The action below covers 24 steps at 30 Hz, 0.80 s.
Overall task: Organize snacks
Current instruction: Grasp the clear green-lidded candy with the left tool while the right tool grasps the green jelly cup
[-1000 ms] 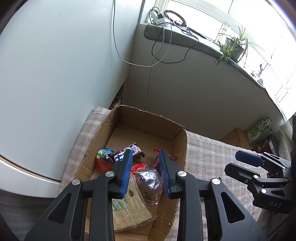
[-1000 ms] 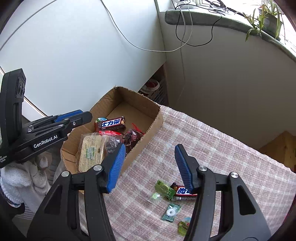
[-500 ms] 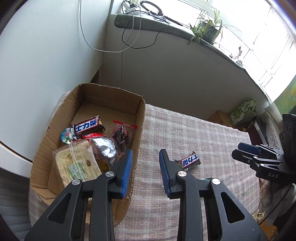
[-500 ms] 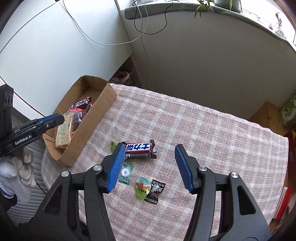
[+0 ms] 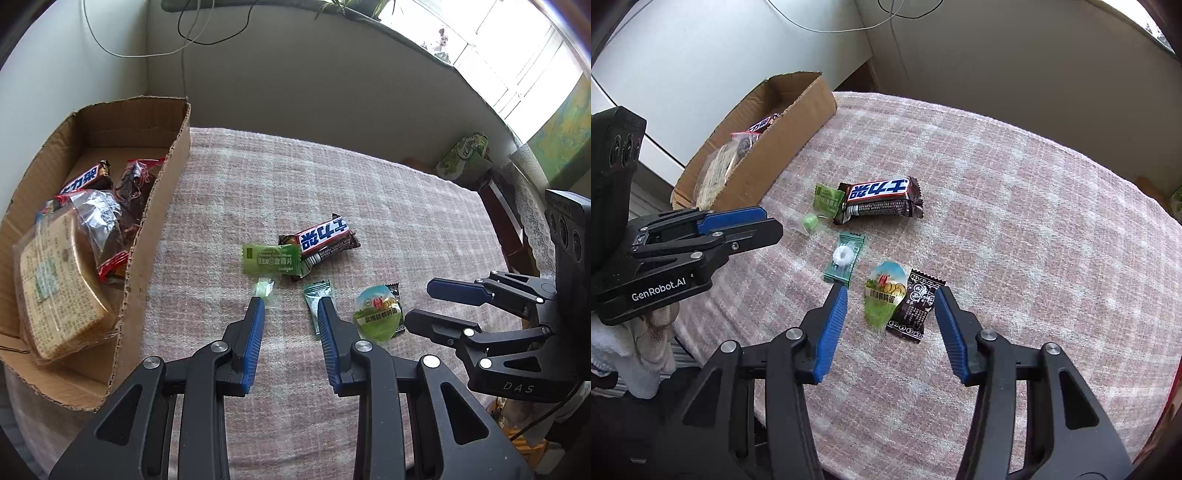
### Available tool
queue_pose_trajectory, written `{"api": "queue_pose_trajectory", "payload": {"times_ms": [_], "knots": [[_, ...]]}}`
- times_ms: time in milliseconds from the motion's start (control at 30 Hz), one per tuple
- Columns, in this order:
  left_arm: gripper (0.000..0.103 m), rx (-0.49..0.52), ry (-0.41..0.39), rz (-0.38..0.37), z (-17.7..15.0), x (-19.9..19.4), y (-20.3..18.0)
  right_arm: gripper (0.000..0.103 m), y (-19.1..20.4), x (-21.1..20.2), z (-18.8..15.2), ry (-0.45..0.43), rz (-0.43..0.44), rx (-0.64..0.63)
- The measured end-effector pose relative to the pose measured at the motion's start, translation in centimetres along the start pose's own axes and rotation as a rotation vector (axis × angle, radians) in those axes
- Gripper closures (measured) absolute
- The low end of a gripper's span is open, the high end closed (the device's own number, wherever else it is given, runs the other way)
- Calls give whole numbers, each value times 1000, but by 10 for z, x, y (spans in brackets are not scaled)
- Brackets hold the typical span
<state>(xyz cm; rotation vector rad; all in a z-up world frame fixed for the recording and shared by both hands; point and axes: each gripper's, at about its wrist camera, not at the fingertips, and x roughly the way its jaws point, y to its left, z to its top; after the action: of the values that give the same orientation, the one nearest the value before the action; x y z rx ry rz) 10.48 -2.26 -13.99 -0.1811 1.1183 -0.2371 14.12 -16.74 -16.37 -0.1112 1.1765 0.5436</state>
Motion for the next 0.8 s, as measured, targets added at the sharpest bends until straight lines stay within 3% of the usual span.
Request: {"api": "queue_pose_trajectory", "payload": {"times_ms": [333, 467, 800], "knots": [[75, -3, 27, 41, 4, 35, 4, 64, 7, 28, 3, 29, 12, -3], [81, 16, 38, 52, 4, 45, 1, 66, 9, 34, 5, 35, 18, -11], [82, -3, 36, 33, 6, 54, 2, 68, 15, 58, 10, 89, -18, -26]]}}
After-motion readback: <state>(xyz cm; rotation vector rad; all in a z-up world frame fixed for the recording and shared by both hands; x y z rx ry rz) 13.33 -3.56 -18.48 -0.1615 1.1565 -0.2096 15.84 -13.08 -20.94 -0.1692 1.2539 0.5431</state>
